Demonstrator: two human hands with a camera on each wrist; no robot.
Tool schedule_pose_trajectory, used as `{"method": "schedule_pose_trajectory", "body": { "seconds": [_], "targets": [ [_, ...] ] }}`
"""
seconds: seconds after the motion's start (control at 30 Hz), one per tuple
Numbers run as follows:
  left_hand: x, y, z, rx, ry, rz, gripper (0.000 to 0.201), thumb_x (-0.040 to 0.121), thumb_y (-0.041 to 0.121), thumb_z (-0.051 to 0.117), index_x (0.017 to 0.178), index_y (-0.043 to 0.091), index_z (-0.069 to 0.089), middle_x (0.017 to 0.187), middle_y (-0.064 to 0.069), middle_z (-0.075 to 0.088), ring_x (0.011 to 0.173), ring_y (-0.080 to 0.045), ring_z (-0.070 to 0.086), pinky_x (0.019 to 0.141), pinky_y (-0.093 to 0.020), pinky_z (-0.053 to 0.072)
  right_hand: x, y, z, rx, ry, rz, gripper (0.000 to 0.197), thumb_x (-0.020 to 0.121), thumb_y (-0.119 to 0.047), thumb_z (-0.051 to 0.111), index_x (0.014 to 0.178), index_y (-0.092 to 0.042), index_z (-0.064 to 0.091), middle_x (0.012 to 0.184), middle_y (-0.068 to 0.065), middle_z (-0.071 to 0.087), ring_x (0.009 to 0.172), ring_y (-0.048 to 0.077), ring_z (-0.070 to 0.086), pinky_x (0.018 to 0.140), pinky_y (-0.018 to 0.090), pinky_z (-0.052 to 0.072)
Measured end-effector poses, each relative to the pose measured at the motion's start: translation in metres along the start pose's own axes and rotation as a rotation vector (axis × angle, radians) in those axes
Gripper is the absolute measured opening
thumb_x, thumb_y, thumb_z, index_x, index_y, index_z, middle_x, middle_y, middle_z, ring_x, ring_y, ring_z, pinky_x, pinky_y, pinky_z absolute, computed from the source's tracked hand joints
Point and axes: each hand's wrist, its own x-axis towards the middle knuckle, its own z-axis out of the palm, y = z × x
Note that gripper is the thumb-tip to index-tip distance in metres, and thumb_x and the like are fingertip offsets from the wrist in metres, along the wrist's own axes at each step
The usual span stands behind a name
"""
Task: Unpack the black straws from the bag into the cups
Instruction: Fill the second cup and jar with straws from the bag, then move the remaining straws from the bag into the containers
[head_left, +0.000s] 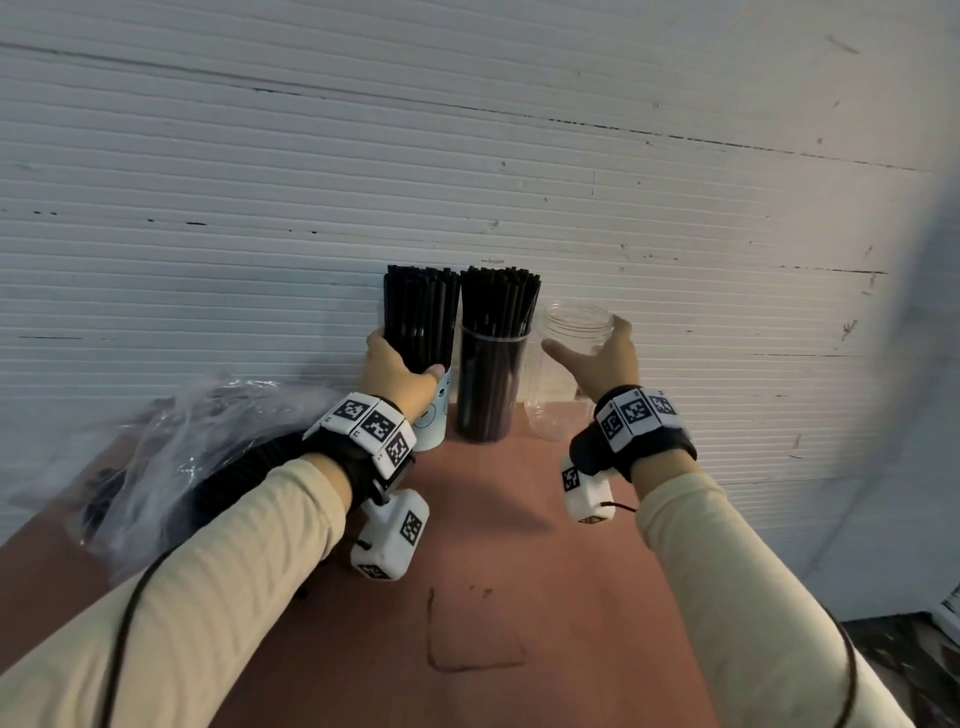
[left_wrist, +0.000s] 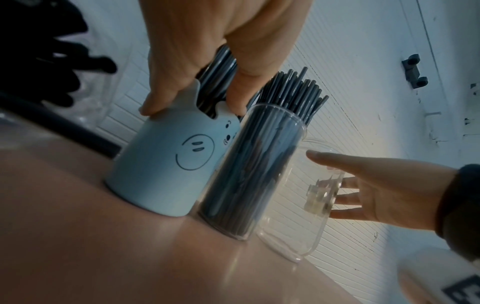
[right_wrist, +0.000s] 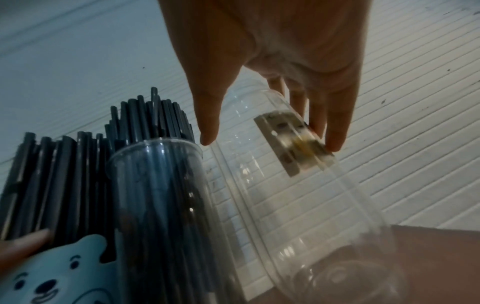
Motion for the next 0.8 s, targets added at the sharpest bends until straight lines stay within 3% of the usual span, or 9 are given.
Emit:
{"method": "schedule_pose_trajectory", "body": {
  "seconds": [0.13, 0.23, 0.33, 0.4, 0.47, 0.57, 0.63, 0.73, 0.8],
  "targets": [
    [-0.005, 0.007, -0.004, -0.004, -0.022, -0.013, 0.074, 0.082, 0.014, 0.073, 0.141, 0.009, 0.029, 0.132, -0.011, 0.053, 0.121, -0.028, 0.053, 0.092, -0.025, 0.037, -0.010, 0.002, -0.006, 0.042, 0.014, -0.005, 0.099, 0.066, -0.045, 0.083, 0.142, -0.014, 0.027, 0.137, 0.011, 0.045, 0.122, 0.029, 0.050, 0.101, 0.045, 0.046],
    [-0.011, 0.016, -0.011, -0.001, -0.040, -0.010, 0.071, 0.082, 0.015, 0.074, 0.138, 0.008, 0.032, 0.132, -0.010, 0.054, 0.121, -0.028, 0.054, 0.088, -0.024, 0.037, -0.028, 0.001, -0.015, 0.063, 0.000, -0.017, 0.107, 0.053, -0.056, 0.079, 0.139, -0.019, 0.028, 0.131, 0.008, 0.047, 0.113, 0.031, 0.057, 0.088, 0.052, 0.054],
    [-0.022, 0.028, -0.022, 0.014, -0.051, 0.012, 0.071, 0.081, 0.014, 0.074, 0.138, 0.006, 0.032, 0.135, -0.011, 0.052, 0.124, -0.028, 0.051, 0.086, -0.023, 0.034, -0.048, -0.003, -0.023, 0.060, -0.044, -0.063, 0.098, 0.061, -0.046, 0.081, 0.139, -0.017, 0.028, 0.130, 0.007, 0.049, 0.110, 0.025, 0.057, 0.077, 0.040, 0.058],
    [-0.031, 0.035, -0.034, 0.043, -0.075, 0.019, 0.081, 0.082, 0.012, 0.074, 0.146, 0.007, 0.024, 0.144, -0.010, 0.044, 0.130, -0.026, 0.045, 0.089, -0.022, 0.032, -0.063, -0.009, -0.025, 0.084, -0.093, -0.087, 0.091, 0.065, -0.041, 0.081, 0.136, -0.018, 0.029, 0.125, 0.006, 0.052, 0.091, 0.022, 0.064, 0.057, 0.031, 0.057],
    [-0.041, 0.040, -0.052, 0.077, -0.091, 0.051, 0.083, 0.080, 0.012, 0.074, 0.148, 0.012, 0.025, 0.148, -0.009, 0.040, 0.131, -0.025, 0.044, 0.095, -0.025, 0.036, -0.081, -0.019, -0.024, 0.101, -0.142, -0.120, 0.082, 0.069, -0.035, 0.081, 0.132, -0.018, 0.030, 0.118, 0.006, 0.057, 0.072, 0.019, 0.064, 0.048, 0.029, 0.054],
    [-0.054, 0.043, -0.082, 0.139, -0.100, 0.144, 0.053, 0.078, 0.013, 0.073, 0.125, 0.024, 0.053, 0.130, -0.003, 0.056, 0.117, -0.019, 0.055, 0.096, -0.032, 0.045, -0.103, -0.031, -0.015, 0.135, -0.214, -0.140, 0.077, 0.072, -0.030, 0.081, 0.130, -0.016, 0.033, 0.108, 0.004, 0.062, 0.066, 0.018, 0.063, 0.050, 0.031, 0.055],
    [-0.061, 0.044, -0.105, 0.207, -0.102, 0.206, 0.034, 0.077, 0.013, 0.072, 0.106, 0.028, 0.060, 0.113, 0.005, 0.062, 0.104, -0.016, 0.060, 0.088, -0.028, 0.045, -0.116, -0.036, -0.007, 0.142, -0.243, -0.178, 0.080, 0.068, -0.036, 0.083, 0.128, -0.016, 0.035, 0.110, 0.004, 0.059, 0.076, 0.021, 0.065, 0.056, 0.031, 0.056],
    [-0.071, 0.039, -0.139, 0.333, -0.098, 0.254, 0.031, 0.077, 0.014, 0.070, 0.102, 0.029, 0.062, 0.109, 0.007, 0.062, 0.095, -0.013, 0.059, 0.084, -0.028, 0.045, -0.131, -0.042, 0.003, 0.154, -0.263, -0.181, 0.076, 0.067, -0.037, 0.085, 0.122, -0.016, 0.037, 0.116, 0.003, 0.055, 0.095, 0.019, 0.065, 0.068, 0.030, 0.058],
    [-0.076, 0.032, -0.161, 0.416, -0.095, 0.245, 0.033, 0.076, 0.015, 0.070, 0.104, 0.032, 0.062, 0.112, 0.008, 0.059, 0.100, -0.014, 0.055, 0.089, -0.032, 0.046, -0.138, -0.046, 0.007, 0.165, -0.260, -0.178, 0.072, 0.067, -0.036, 0.084, 0.117, -0.019, 0.037, 0.118, 0.005, 0.055, 0.102, 0.019, 0.062, 0.083, 0.036, 0.057]
  ]
}}
